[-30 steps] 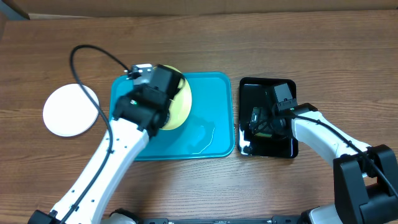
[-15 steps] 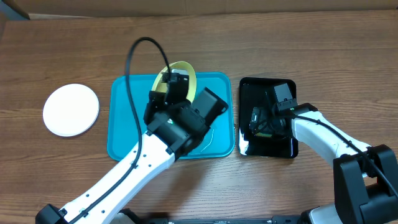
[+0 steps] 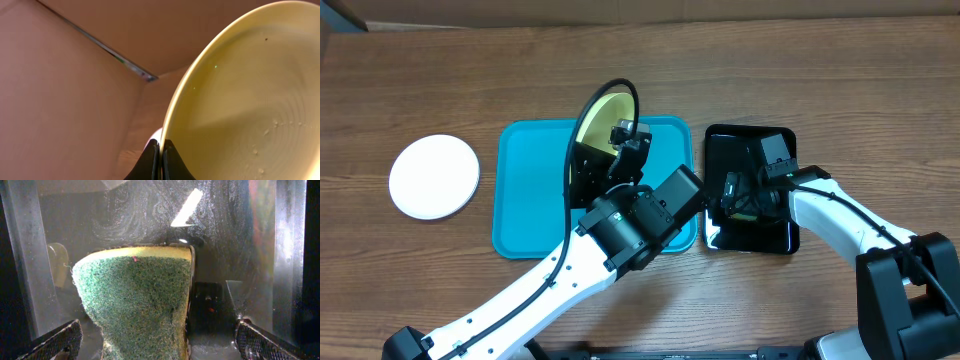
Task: Clean dirty plates on tray and stack at the side
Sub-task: 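Lift the yellow plate off the blue tray with the left gripper, then carry the yellow plate left and stack it on the white plates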
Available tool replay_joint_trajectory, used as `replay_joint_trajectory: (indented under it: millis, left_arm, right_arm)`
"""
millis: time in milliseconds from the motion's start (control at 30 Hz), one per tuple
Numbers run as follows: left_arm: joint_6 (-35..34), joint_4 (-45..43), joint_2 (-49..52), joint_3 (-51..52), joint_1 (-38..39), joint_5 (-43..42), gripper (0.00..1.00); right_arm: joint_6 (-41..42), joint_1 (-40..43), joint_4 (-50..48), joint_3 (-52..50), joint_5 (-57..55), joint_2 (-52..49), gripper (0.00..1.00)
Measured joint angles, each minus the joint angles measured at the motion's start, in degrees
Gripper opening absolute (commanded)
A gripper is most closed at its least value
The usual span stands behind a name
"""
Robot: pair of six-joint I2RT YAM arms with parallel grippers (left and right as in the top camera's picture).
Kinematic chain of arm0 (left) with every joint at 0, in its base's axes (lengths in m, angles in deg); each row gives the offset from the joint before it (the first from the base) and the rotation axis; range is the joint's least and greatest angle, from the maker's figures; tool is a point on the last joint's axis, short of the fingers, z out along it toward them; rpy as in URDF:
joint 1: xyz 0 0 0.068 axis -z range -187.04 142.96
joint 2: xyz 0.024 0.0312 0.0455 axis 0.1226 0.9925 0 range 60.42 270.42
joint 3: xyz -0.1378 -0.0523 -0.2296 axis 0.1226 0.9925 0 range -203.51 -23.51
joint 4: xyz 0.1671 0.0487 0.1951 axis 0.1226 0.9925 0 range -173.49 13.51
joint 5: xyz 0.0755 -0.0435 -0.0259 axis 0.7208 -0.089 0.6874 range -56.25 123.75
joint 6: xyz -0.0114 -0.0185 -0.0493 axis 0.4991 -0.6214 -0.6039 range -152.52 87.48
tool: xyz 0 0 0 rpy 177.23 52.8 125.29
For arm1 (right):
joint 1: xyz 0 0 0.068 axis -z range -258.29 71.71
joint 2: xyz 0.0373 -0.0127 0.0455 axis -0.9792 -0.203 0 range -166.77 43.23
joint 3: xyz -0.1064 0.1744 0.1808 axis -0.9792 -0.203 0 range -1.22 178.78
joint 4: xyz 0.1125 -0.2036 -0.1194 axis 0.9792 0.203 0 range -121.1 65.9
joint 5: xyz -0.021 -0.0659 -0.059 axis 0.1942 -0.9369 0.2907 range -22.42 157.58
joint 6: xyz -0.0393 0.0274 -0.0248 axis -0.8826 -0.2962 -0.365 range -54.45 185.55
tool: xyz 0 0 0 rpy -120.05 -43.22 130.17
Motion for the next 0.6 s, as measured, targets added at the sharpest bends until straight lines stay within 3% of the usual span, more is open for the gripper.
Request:
replay_joint_trajectory:
  millis: [133,267,467,600]
  left_arm:
    - [0.15,-0.72,0.00,0.00,0.35,1.62,0.04]
    - [-0.20,-3.15,0.00,0.00,0.13,-2.40,0.04]
    - [-5.62,-4.33,0.02,0.00,-4.87,-19.06,0.04]
    - [-9.73,-5.14,0.09,0.00,-13.16,-31.93,0.04]
  right_arm:
    - [-0.02,0.00,0.00,0.00,0.02,0.00,1.00]
    - [-0.02,0.00,-0.02,-0.02,0.00,0.00,1.00]
    - [-0.02,0.00,-0.04,-0.02,0.02,0.00,1.00]
    - [-0.02,0.00,-0.02,-0.02,0.00,0.00,1.00]
